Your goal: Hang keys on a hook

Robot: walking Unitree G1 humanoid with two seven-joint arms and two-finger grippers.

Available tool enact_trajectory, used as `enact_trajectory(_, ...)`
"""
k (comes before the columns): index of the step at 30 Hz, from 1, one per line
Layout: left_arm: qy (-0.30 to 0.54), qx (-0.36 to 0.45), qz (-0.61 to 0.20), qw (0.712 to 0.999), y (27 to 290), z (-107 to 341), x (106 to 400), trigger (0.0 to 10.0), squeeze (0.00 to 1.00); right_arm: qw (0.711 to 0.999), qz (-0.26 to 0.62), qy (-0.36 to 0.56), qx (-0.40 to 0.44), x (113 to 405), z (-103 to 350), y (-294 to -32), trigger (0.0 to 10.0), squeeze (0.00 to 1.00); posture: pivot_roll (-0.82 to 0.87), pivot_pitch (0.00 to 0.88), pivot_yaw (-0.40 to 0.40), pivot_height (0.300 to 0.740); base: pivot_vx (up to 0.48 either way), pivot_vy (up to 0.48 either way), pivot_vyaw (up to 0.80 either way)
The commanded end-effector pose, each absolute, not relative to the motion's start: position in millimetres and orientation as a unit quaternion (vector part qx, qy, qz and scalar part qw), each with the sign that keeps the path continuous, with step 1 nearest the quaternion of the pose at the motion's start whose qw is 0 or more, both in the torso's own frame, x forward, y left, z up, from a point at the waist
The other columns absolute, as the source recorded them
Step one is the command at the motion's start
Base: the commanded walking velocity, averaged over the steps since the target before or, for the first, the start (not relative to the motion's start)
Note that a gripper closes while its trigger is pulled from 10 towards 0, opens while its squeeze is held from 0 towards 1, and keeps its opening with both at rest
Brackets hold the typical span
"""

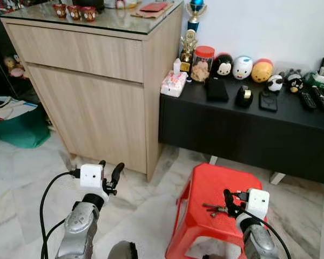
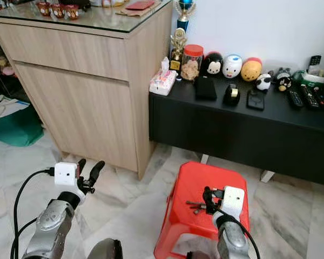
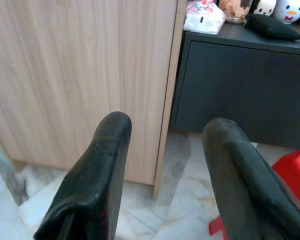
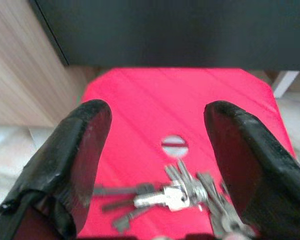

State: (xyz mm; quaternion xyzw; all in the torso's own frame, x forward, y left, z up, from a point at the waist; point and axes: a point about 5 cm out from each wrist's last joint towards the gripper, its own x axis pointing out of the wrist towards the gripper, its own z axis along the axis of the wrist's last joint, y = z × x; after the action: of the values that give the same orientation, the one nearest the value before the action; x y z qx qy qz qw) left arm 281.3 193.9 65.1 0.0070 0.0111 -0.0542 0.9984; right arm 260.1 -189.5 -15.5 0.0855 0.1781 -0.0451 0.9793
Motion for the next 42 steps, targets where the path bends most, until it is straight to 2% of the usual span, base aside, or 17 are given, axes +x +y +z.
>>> enact_trajectory(1, 0.012, 0.009, -0.068, 0.998, 187, 64, 282, 10.0, 0.0, 0.978, -0.055, 0.183, 0.082, 257, -17, -195, 10.0, 0.0, 0.01, 0.0, -0.035, 0.626, 0.307, 0.0, 0.0)
enact_trajectory(11, 0.013, 0.013, -0.064, 0.998, 190, 64, 282, 10.0, 0.0, 0.978, -0.052, 0.189, 0.077, 257, -18, -196, 10.0, 0.0, 0.01, 0.0, -0.038, 0.626, 0.149, 0.0, 0.0)
enact_trajectory(21, 0.009, 0.01, -0.06, 0.998, 191, 68, 276, 10.0, 0.0, 0.963, 0.019, 0.268, 0.008, 251, -29, -208, 10.0, 0.0, 0.01, 0.0, -0.027, 0.626, 0.0, 0.0, 0.0)
enact_trajectory(24, 0.018, 0.017, -0.072, 0.997, 191, 65, 272, 10.0, 0.0, 0.947, 0.054, 0.313, -0.044, 245, -35, -211, 10.0, 0.0, 0.01, 0.0, -0.02, 0.626, 0.0, 0.0, 0.0)
enact_trajectory(31, 0.025, 0.023, -0.069, 0.997, 199, 65, 263, 10.0, 0.0, 0.932, 0.104, 0.342, -0.059, 240, -42, -204, 10.0, 0.0, 0.03, 0.0, -0.006, 0.626, 0.0, 0.0, 0.0)
enact_trajectory(42, 0.019, 0.032, -0.088, 0.995, 197, 80, 254, 10.0, 0.0, 0.94, 0.107, 0.32, -0.047, 252, -35, -190, 10.0, 0.0, 0.05, 0.0, 0.021, 0.626, 0.0, 0.0, 0.0)
